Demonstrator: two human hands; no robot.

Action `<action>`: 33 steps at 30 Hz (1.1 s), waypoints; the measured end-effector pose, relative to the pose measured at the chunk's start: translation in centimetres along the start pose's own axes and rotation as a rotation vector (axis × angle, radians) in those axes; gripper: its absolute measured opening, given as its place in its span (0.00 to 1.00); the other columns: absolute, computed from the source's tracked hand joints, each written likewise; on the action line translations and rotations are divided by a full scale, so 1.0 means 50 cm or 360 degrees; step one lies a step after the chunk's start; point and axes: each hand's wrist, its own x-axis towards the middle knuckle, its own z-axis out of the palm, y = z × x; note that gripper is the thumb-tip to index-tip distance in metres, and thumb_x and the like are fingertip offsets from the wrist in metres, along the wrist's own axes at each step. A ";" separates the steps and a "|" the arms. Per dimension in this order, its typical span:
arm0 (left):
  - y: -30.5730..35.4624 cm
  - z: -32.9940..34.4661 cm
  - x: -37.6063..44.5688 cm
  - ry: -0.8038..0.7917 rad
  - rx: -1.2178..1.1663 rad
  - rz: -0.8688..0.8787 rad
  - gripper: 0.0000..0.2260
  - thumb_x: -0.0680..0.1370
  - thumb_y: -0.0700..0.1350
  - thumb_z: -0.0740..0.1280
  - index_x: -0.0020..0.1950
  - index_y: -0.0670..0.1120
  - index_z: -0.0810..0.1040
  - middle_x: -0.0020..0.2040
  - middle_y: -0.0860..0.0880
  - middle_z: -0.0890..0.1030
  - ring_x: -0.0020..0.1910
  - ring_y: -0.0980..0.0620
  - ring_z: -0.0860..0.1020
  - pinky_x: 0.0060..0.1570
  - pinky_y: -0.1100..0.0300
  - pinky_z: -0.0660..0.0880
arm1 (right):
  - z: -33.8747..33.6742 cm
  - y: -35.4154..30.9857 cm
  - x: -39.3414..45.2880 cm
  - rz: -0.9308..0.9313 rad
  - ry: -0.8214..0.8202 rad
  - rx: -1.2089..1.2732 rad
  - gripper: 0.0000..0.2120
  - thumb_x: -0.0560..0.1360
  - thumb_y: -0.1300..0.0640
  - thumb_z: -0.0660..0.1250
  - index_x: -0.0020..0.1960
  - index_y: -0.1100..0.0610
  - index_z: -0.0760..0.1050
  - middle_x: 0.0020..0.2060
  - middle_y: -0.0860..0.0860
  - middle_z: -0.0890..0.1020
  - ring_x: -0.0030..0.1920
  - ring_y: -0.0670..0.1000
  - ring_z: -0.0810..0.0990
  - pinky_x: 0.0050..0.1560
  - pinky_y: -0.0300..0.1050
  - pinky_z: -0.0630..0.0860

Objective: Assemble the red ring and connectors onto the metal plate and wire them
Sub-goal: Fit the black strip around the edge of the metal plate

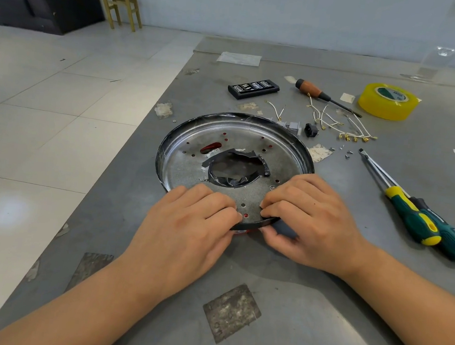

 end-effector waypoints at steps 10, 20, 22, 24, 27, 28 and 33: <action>0.008 -0.005 0.000 0.0014 0.0040 -0.0016 0.06 0.81 0.47 0.67 0.52 0.48 0.84 0.54 0.53 0.84 0.48 0.46 0.81 0.41 0.47 0.77 | -0.004 -0.003 0.000 -0.0010 -0.0005 -0.0012 0.06 0.77 0.58 0.72 0.44 0.60 0.83 0.47 0.52 0.85 0.45 0.56 0.83 0.51 0.53 0.78; 0.006 -0.006 0.003 0.0003 0.0038 -0.0031 0.11 0.83 0.51 0.64 0.54 0.49 0.85 0.55 0.53 0.84 0.50 0.47 0.81 0.43 0.47 0.78 | -0.005 0.001 0.002 0.0012 -0.0022 0.0016 0.07 0.78 0.56 0.71 0.45 0.59 0.83 0.47 0.52 0.85 0.46 0.55 0.83 0.53 0.53 0.77; 0.006 -0.007 0.004 0.0006 0.0038 -0.0034 0.11 0.83 0.52 0.64 0.54 0.49 0.85 0.55 0.53 0.84 0.49 0.47 0.81 0.42 0.47 0.78 | -0.005 0.002 0.002 0.0015 -0.0026 0.0015 0.07 0.77 0.55 0.71 0.45 0.59 0.83 0.47 0.52 0.85 0.46 0.55 0.83 0.53 0.54 0.77; 0.007 -0.008 0.006 -0.0003 0.0049 -0.0036 0.12 0.84 0.52 0.64 0.54 0.49 0.85 0.55 0.53 0.84 0.49 0.47 0.81 0.42 0.47 0.78 | -0.006 0.002 0.002 0.0021 -0.0032 0.0014 0.07 0.77 0.55 0.72 0.46 0.59 0.83 0.47 0.52 0.85 0.47 0.56 0.83 0.54 0.54 0.77; 0.007 -0.008 0.007 -0.0015 0.0073 -0.0031 0.12 0.84 0.53 0.63 0.54 0.49 0.84 0.55 0.54 0.84 0.49 0.47 0.81 0.42 0.47 0.77 | -0.007 0.003 0.001 0.0026 -0.0042 0.0012 0.07 0.77 0.55 0.72 0.46 0.59 0.83 0.48 0.52 0.85 0.47 0.55 0.83 0.54 0.54 0.77; 0.006 -0.008 0.007 -0.0017 0.0080 -0.0027 0.12 0.84 0.53 0.63 0.54 0.49 0.84 0.55 0.54 0.84 0.49 0.47 0.81 0.42 0.47 0.77 | -0.007 0.003 0.001 0.0028 -0.0048 0.0010 0.07 0.77 0.55 0.72 0.46 0.59 0.83 0.48 0.52 0.85 0.47 0.55 0.83 0.54 0.53 0.77; 0.005 -0.007 0.006 -0.0032 0.0091 -0.0022 0.10 0.83 0.52 0.64 0.54 0.49 0.84 0.55 0.54 0.84 0.50 0.47 0.81 0.42 0.47 0.77 | -0.007 0.002 0.001 0.0026 -0.0063 0.0003 0.07 0.78 0.54 0.71 0.46 0.59 0.83 0.48 0.51 0.85 0.47 0.55 0.83 0.54 0.53 0.77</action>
